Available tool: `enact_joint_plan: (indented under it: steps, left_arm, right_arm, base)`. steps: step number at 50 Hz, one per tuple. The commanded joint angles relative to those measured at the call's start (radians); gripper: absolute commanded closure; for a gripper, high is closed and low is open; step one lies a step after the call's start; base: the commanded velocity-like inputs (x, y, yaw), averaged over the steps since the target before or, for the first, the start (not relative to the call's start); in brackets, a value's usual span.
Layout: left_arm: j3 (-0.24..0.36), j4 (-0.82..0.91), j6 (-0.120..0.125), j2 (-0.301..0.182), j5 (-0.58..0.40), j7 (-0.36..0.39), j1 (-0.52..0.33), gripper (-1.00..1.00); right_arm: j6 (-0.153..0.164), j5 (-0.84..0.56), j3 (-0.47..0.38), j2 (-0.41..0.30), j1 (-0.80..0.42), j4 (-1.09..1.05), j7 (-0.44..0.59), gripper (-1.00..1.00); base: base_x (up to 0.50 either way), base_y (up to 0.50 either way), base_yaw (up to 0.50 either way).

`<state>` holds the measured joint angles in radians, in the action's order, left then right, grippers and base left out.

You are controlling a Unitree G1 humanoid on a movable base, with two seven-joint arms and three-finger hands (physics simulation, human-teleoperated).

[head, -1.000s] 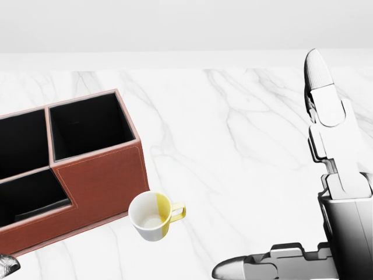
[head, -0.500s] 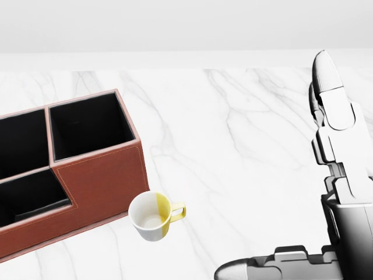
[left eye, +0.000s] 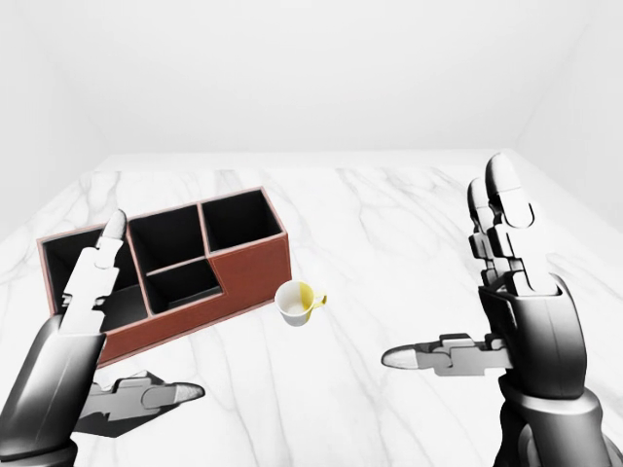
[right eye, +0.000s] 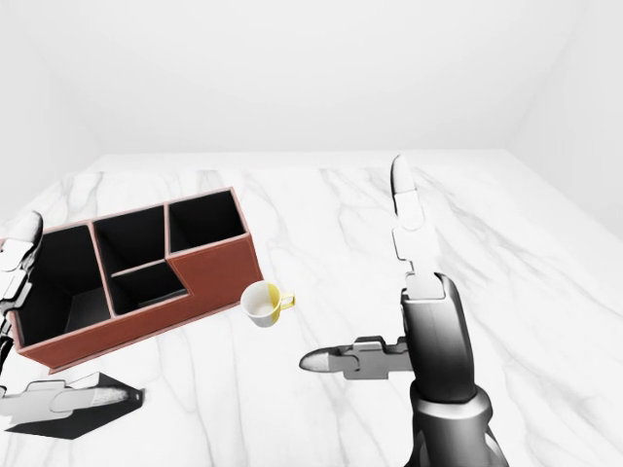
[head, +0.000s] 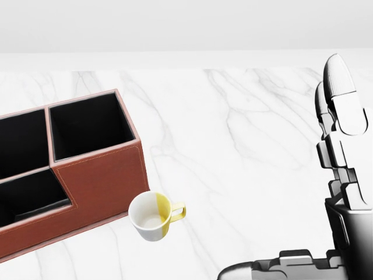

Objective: Pick up the book and place it in the front compartment of the caddy.

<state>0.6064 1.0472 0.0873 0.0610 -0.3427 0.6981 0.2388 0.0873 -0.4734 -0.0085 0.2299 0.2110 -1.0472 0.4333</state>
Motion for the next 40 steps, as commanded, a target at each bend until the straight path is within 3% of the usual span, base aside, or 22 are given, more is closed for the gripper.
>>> enact_joint_plan:
  steps: [1, 5, 29, 31, 36, 37, 38, 40]
  left_arm:
    - [-0.001, 0.000, 0.000, -0.015, -0.064, 0.000, -0.030, -1.00]
    - [-0.008, -0.012, 0.000, -0.017, -0.072, 0.000, 0.024, -1.00]
    - [0.023, -0.058, 0.000, 0.016, -0.098, 0.000, 0.066, -1.00]
    - [0.033, -0.089, -0.069, 0.022, -0.088, 0.000, 0.089, -1.00]
    - [0.062, -0.082, -0.082, 0.031, -0.070, 0.000, 0.097, -1.00]
    - [0.071, -0.091, -0.109, 0.035, -0.071, 0.000, 0.102, -1.00]
    - [0.078, -0.092, -0.121, 0.039, -0.066, 0.000, 0.103, -1.00]
    - [0.094, -0.111, -0.175, 0.047, -0.059, 0.000, 0.118, -1.00]
  right_arm:
    - [0.000, 0.069, -0.045, -0.001, -0.012, 0.000, -0.019, -1.00]
    - [0.000, 0.086, -0.031, -0.024, -0.012, 0.000, -0.043, -1.00]
    - [0.000, 0.213, -0.035, -0.122, 0.013, 0.000, -0.156, -1.00]
    - [0.000, 0.211, -0.033, -0.125, 0.009, 0.000, -0.159, -1.00]
    - [0.000, 0.204, -0.030, -0.129, 0.007, 0.000, -0.163, -1.00]
    - [0.000, 0.206, -0.030, -0.129, 0.006, 0.000, -0.162, -1.00]
    - [0.000, 0.209, -0.030, -0.131, 0.007, 0.000, -0.163, -1.00]
    - [0.000, 0.213, -0.028, -0.132, 0.009, 0.000, -0.166, -1.00]
  base:
    - [0.00, 0.00, 0.00]
    - [0.00, 0.00, 0.00]
    - [0.00, 0.00, 0.00]
    - [0.00, 0.00, 0.00]
    - [0.00, 0.00, 0.00]
    - [0.00, 0.00, 0.00]
    - [0.00, 0.00, 0.00]
    - [0.00, 0.00, 0.00]
